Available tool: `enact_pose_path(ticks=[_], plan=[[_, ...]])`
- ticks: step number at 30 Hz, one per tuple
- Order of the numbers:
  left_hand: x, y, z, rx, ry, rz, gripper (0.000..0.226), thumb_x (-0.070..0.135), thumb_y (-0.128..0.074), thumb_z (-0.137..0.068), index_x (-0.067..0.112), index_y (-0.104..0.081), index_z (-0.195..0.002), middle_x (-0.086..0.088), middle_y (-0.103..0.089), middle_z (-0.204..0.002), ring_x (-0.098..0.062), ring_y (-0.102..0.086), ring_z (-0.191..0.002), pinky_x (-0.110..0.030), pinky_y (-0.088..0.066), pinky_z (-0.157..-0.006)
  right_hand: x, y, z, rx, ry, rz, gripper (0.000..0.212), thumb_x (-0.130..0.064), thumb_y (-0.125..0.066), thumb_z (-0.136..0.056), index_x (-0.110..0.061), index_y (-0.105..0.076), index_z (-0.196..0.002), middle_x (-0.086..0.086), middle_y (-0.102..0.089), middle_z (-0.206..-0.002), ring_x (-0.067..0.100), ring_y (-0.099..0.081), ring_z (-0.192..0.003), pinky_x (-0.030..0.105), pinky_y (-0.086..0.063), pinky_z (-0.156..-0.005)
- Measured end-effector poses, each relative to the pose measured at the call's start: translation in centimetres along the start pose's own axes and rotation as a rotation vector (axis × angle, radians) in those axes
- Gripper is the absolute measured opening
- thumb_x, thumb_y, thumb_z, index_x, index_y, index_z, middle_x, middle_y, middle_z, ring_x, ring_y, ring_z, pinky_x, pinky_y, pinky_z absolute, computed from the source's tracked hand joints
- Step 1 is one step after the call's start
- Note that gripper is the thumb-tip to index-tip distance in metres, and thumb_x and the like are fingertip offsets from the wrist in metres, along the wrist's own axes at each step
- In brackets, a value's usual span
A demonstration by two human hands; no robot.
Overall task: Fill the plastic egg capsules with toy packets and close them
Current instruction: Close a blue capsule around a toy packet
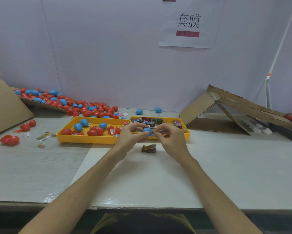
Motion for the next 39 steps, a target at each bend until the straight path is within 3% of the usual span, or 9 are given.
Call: enact_pose_path(ticks=[19,34,39], plan=[[-0.5,-0.5,0.2,-0.036,0.055,0.101,0.018,0.019,-0.079,-0.086,0.018,-0.074,-0.103,-0.007,-0.076,-0.094,-0.024,-0.077,-0.085,-0.027,-0.061,-0.072,-0.4,-0.2,0.2,-0.022,0.024,0.019,0.011,-0.014,-0.079,-0.085,-0.02,-0.071,-0.089,-0.013,-0.069,-0.089,0.005,-0.067,-0.082,0.015,-0.048,-0.06],[-0.7,-1.0,0.7,-0.109,0.136,0.251,0.013,0.013,-0.071,-0.093,0.013,-0.075,-0.105,-0.01,-0.079,-0.099,-0.027,-0.076,-0.094,-0.024,-0.06,-0.073,-0.4,0.2,-0.1,-0.019,-0.027,-0.036,0.026,-0.02,-0.084,-0.081,-0.024,-0.07,-0.103,-0.016,-0.069,-0.098,-0.002,-0.062,-0.095,0.01,-0.046,-0.079],[-0.9,-1.3,0.8,-0.141,0.157,0.312,0.016,0.011,-0.069,-0.095,0.011,-0.074,-0.11,-0.015,-0.077,-0.104,-0.03,-0.076,-0.097,-0.026,-0.061,-0.075,0.0,0.0,0.0,-0.035,-0.058,-0.092,0.03,-0.019,-0.085,-0.08,-0.022,-0.069,-0.106,-0.01,-0.072,-0.1,0.003,-0.068,-0.097,0.025,-0.057,-0.079]])
Point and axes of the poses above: each hand's wrist, its own z-axis away from the middle knuckle, its own y-axis out of the back of the hand, x = y × z, the point moved 10 cm from there along -z, towards the middle knuckle
